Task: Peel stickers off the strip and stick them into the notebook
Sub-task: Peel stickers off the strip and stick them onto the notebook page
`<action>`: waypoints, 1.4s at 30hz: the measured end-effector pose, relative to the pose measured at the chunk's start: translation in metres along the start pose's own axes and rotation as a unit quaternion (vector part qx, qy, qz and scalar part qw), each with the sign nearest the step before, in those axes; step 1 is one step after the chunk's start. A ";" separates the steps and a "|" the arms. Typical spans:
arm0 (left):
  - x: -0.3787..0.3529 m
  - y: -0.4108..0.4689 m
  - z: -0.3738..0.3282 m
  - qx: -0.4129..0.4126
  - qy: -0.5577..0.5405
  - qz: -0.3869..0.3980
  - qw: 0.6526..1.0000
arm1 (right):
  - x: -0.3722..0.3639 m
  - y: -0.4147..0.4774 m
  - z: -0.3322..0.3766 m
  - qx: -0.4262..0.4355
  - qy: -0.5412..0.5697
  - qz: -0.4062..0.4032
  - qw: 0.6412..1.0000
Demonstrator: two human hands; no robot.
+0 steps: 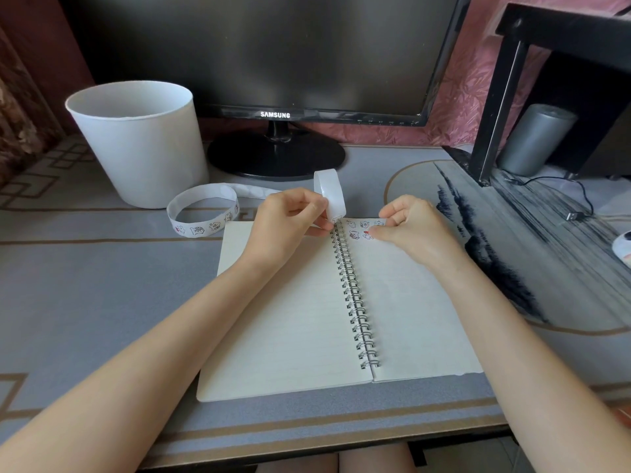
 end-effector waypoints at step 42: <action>0.000 0.001 0.000 -0.008 -0.003 -0.001 1.000 | 0.004 -0.001 0.005 0.045 0.058 0.021 0.997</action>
Point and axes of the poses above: each hand's wrist, its own y-axis towards the middle knuckle, its own x-axis out of the back of the hand, z = x × y, the point moved 2 cm from there along y, towards the middle knuckle, and after that the axes turned 3 degrees about z, right-handed, at the moved point
